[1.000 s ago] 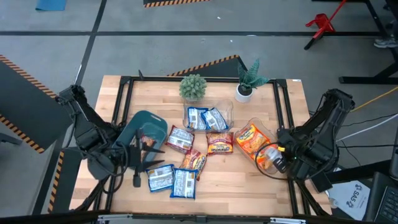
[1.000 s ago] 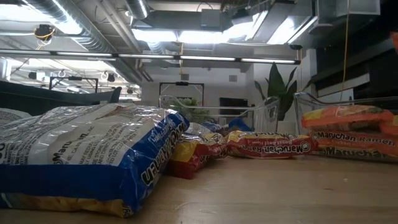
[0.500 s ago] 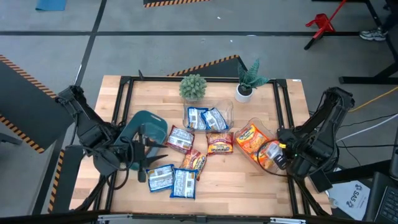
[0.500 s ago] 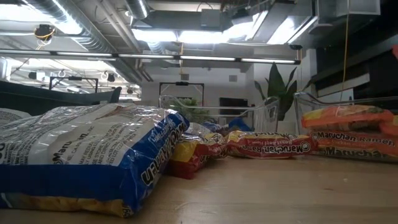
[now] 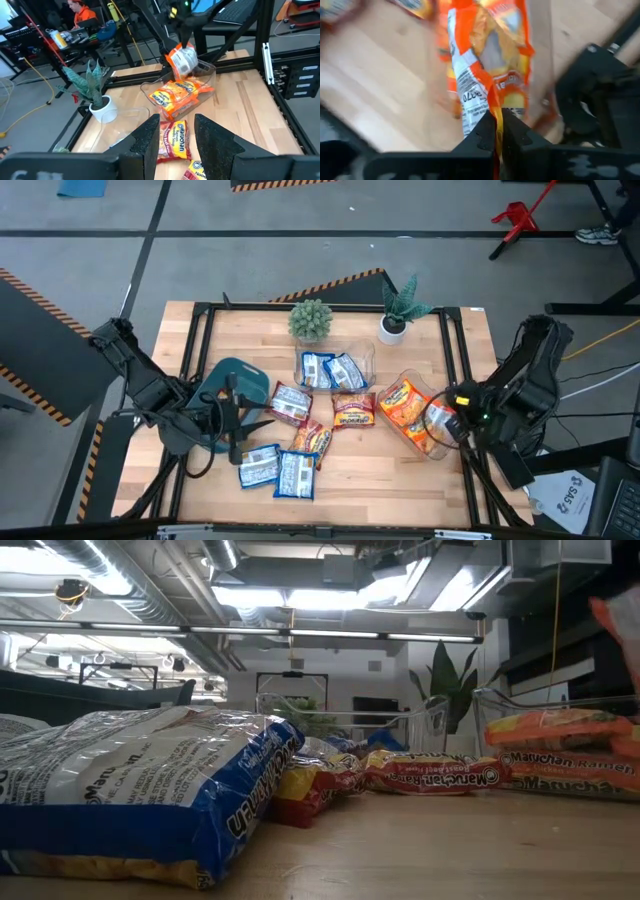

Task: Sort Maruchan noodles
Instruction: Stack the orange noodle pack on top of the orange noodle pack in the right transparent bin

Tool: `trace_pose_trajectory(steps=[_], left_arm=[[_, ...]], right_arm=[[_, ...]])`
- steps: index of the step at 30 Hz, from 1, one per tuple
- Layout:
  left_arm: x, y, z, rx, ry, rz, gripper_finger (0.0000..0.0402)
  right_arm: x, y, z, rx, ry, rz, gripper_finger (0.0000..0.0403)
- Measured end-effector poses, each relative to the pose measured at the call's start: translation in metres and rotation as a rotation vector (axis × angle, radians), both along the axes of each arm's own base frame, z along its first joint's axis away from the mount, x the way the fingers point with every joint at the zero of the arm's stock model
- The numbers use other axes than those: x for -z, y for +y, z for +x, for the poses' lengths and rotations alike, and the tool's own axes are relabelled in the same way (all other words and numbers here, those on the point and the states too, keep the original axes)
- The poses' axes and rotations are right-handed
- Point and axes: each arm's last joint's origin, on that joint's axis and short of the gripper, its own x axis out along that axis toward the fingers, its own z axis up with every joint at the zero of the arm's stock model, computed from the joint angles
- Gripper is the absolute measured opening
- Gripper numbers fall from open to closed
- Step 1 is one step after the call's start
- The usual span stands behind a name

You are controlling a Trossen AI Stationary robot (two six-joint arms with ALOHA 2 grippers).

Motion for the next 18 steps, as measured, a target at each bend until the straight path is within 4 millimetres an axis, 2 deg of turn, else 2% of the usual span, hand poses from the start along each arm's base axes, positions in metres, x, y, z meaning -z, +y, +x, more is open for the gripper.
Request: trace_pose_trajectory(steps=[3,6,14,18], left_arm=[[0.000,0.000,0.000,0.000,0.000,0.000,0.0117],[0.000,0.000,0.000,0.000,0.000,0.000,0.0117],[0.000,-0.003,-0.002,0.023,0.002,-0.010,0.0117],[0.000,-0.003,-0.002,0.020,0.002,-0.010,0.0117]], right_arm=[[-0.011,-0.007,-0.003,0.008,-0.072,0.025,0.0000],[-0.013,-0.011,-0.005,0.026,-0.104,0.029,0.0000],[0.023,-0.006,-0.006,0.055,0.089,-0.014,0.0000],[0.024,-0.006,-0.006,0.051,0.083,-0.022,0.0000]])
